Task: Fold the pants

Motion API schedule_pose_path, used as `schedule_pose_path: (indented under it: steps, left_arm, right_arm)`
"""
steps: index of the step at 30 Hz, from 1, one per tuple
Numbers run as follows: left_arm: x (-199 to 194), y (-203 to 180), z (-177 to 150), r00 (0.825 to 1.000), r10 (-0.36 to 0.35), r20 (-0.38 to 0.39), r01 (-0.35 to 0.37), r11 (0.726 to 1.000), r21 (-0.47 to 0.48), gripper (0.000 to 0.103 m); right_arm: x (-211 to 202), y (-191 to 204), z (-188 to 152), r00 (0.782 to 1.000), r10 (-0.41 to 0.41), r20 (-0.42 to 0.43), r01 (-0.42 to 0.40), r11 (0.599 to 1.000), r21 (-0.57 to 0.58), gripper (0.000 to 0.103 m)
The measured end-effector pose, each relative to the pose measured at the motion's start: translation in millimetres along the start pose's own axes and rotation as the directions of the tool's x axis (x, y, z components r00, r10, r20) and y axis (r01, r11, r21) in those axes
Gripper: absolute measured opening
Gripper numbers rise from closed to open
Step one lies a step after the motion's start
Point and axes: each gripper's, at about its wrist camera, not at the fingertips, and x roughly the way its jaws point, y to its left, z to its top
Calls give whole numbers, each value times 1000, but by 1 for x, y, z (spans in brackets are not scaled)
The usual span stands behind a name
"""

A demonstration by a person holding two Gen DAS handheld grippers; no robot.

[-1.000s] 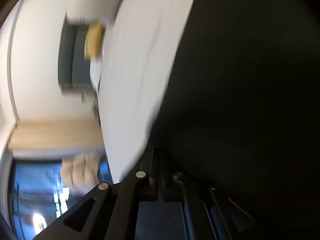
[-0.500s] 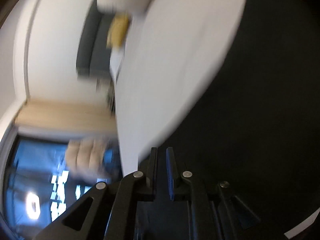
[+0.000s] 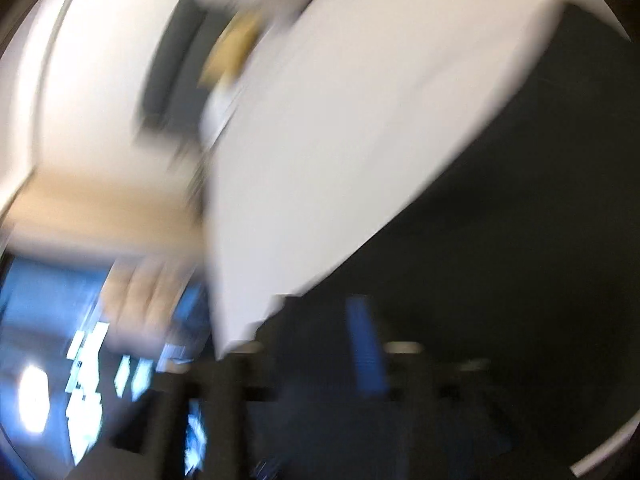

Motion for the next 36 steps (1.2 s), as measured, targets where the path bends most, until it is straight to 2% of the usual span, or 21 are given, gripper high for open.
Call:
schedule_pose_path:
  steps: [2,4,7,8,9,11,12,14,16,18,21,22,24,25,27,28,30,31,33,34,36]
  left_arm:
    - [-2,1,0,1000,-10,1,10,1000,-5,17]
    - [-3,3,-2,1000,-18,7,18,1000,-12,17]
    - [-5,7,-3,1000,-27,12,27,1000,-8,17]
    - [-5,9,-3,999,-34,14,34,999,-11,17]
    - [-6,11,-3,999,-40,16,40,999,-15,17]
    - [-8,18,-5,998,-54,20,54,998,-21,17]
    - [-9,21,-6,998,-61,23,62,998,-24,17]
    - [-12,25,-7,997,-68,27,68,997,-26,17]
    - [-13,25,-7,998,-59,28,60,998,-24,17]
    - [-17,17,-5,999,-13,29,13,1000,5,17]
    - [-30,2,3,997,34,65,-37,998,47,17]
    - [-35,0,8,996,24,82,-29,998,52,17]
    - [-42,0,24,994,24,106,-30,998,57,17]
    - [-41,2,32,994,39,104,-46,997,61,17]
    - [-32,11,46,993,77,87,-83,994,70,17]
    - [-25,18,50,992,100,74,-105,992,68,17]
    - [-9,42,53,988,150,34,-151,988,43,17]
    - [-6,55,52,993,115,32,-116,993,27,17]
    - [-12,75,52,998,52,38,-52,999,-15,17]
    - [-16,79,54,997,67,37,-67,998,-11,16]
    - [-28,84,58,986,158,50,-159,987,12,17]
  right_arm:
    - [58,27,-24,987,89,-135,-95,995,-36,62]
    - [104,29,-32,962,133,-237,-134,991,10,60]
    - [152,-5,-13,962,43,-271,-11,993,119,44]
    - [160,-18,5,967,9,-254,27,990,138,35]
    - [162,-33,21,976,-11,-219,48,985,164,1]
    - [153,-51,58,997,-50,-53,61,970,234,0]
    - [132,-57,68,995,-89,40,74,958,277,0]
    - [110,-37,73,975,-177,135,144,965,221,6]
    - [104,-12,60,987,-133,93,122,985,119,20]
    - [89,2,24,999,-41,-4,42,997,61,24]
    - [110,11,-30,985,70,-156,-65,997,37,25]
    - [116,9,-40,979,81,-189,-74,996,44,25]
    - [106,-12,-61,975,36,-221,-24,998,55,25]
    - [108,-26,-65,977,-8,-212,23,997,72,17]
    - [109,-48,-63,986,7,-169,18,989,147,0]
    - [96,-59,-53,993,19,-115,2,984,177,0]
    - [75,-66,-31,1000,-29,6,27,977,210,0]
    - [52,-75,-17,995,-68,74,51,975,216,0]
    - [8,-90,3,961,-186,203,140,964,224,0]
    - [-20,-101,8,938,-224,266,156,955,253,0]
    - [-69,-119,11,897,-262,355,139,932,334,1]
